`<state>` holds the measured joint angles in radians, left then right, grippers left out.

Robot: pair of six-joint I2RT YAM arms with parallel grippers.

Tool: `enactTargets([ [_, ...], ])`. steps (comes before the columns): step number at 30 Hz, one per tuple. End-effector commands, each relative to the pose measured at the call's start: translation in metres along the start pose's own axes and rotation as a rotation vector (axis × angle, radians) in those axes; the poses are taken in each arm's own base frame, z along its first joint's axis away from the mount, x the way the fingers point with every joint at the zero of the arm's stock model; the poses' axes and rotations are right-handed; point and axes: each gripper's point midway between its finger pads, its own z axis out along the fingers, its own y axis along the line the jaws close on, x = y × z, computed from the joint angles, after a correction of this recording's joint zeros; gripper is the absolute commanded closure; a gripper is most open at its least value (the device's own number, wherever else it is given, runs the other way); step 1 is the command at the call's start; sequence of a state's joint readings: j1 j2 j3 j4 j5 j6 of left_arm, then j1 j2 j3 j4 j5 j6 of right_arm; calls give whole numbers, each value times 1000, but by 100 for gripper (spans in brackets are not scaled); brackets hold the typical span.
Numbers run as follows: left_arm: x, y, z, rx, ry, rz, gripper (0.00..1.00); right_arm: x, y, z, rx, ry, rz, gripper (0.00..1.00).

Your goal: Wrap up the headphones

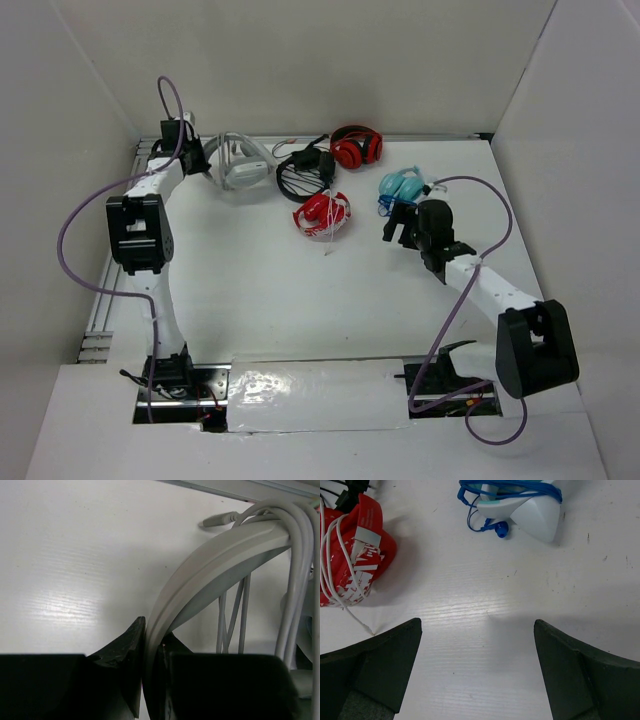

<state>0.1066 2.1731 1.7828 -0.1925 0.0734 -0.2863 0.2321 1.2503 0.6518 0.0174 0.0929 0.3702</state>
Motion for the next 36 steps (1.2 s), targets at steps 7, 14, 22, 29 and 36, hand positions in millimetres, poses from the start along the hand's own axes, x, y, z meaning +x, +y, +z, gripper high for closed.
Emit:
enactTargets([
  [7,-27,15,44,-59,-79,-47,100,-50,12,-11,-10,-168,5,0],
  [14,-14,24,65,-106,-51,-55,88,-54,12,-19,-16,-185,-11,0],
  [22,-17,21,50,-88,-49,-41,56,-57,15,-25,-28,-184,-3,0],
  [29,-32,25,26,-141,-33,-12,1,-60,16,-37,-35,-202,-1,0],
  [36,-11,43,3,-259,96,-1,1,-58,14,-43,-22,-184,8,0],
])
